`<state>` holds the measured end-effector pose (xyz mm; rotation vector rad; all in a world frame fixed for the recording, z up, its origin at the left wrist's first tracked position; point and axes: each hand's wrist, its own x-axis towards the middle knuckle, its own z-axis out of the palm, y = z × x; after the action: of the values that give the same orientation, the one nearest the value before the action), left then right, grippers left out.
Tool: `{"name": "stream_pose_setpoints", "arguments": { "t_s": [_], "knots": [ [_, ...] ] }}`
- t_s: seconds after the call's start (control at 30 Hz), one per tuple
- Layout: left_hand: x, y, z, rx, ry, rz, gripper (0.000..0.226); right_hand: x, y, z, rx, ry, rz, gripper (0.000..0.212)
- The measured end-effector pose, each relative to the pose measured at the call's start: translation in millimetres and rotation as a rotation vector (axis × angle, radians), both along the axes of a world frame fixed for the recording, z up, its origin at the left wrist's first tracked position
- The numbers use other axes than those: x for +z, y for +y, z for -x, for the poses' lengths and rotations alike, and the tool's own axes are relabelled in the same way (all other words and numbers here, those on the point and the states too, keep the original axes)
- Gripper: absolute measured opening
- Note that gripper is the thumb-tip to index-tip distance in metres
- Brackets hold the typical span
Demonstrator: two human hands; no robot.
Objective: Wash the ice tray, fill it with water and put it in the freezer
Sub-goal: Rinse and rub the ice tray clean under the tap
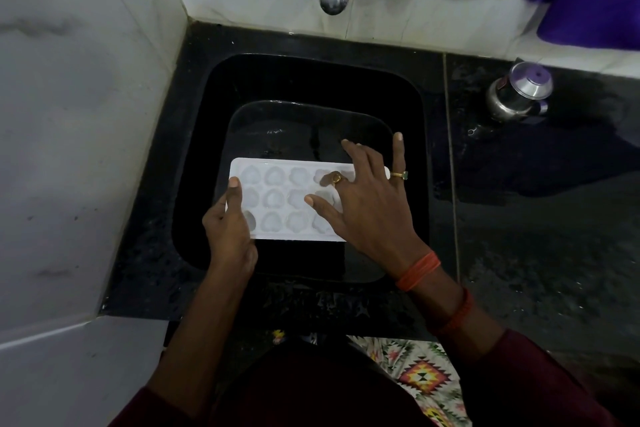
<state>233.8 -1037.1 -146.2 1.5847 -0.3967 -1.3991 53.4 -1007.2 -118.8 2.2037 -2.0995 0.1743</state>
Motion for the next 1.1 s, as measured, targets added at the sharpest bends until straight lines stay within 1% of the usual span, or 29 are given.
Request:
{"name": "stream_pose_setpoints", "arguments": {
  "t_s": [0.27, 0.43, 0.63, 0.8, 1.1],
  "knots": [
    [-0.8, 1.2, -0.2, 0.005, -0.001, -0.010, 0.026, 3.2, 17.4, -1.1, 0.005, -0.081, 0.025, 0.053],
    [-0.3, 2.9, 1.8, -0.002, 0.013, -0.007, 0.029, 0.1, 20.6, -3.9, 0.020, -0.099, -0.016, 0.052],
    [0.1, 3.7, 1.5, -0.003, 0.008, -0.002, 0.028, 1.9, 21.4, -8.0, 0.029, -0.073, -0.088, 0.059],
    [1.5, 5.6, 0.9, 0.010, 0.006, -0.006, 0.029, 5.5, 19.4, -8.2, 0.035, -0.078, -0.059, 0.059],
    [2.0, 6.8, 1.3, 0.004, 0.012, 0.003, 0.026, 1.3, 20.8, -9.3, 0.047, -0.083, -0.067, 0.058]
  ]
}}
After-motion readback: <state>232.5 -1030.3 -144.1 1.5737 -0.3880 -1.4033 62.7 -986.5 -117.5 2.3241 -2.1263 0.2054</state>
